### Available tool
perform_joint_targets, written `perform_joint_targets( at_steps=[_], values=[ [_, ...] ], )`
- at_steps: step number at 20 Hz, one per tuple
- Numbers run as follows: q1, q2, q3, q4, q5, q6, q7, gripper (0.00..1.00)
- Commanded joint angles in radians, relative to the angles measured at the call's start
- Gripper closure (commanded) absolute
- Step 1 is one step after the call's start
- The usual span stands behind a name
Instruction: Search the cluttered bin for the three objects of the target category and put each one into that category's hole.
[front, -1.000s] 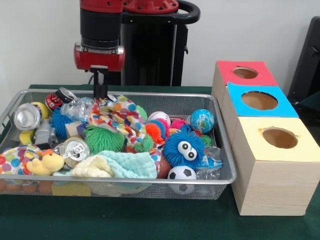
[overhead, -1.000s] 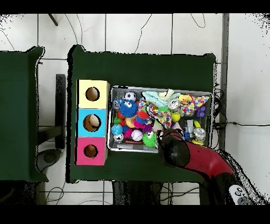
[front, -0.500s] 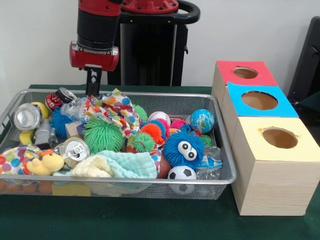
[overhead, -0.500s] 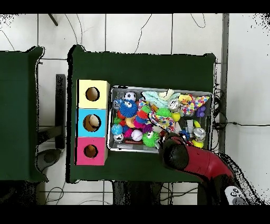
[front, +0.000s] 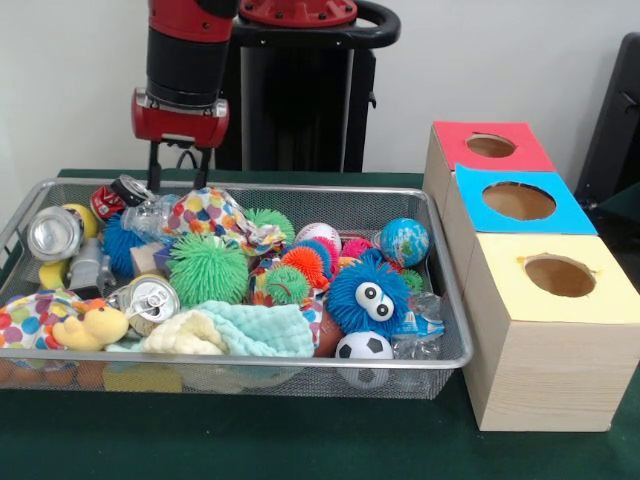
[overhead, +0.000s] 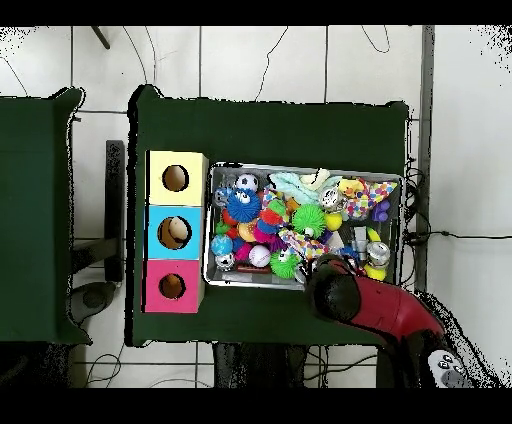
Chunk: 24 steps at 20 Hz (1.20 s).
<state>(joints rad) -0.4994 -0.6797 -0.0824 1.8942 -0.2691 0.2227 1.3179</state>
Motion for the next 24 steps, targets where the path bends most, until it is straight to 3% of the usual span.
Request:
perform_joint_targets(
  at_steps=[1, 5, 9, 12, 24],
  values=[
    [-0.007, 0.025, 0.028, -0.061, -0.023, 0.130, 0.067, 0.00],
    [-0.041, 0.006, 0.053, -0.033, -0.023, 0.123, 0.054, 0.00],
    [-0.199, -0.044, 0.249, 0.130, 0.059, 0.136, 0.046, 0.00],
    [-0.277, -0.042, 0.367, 0.177, 0.117, 0.120, 0.081, 0.00],
    [-0.271, -0.050, 0.363, 0.129, 0.115, 0.161, 0.100, 0.00]
  ],
)
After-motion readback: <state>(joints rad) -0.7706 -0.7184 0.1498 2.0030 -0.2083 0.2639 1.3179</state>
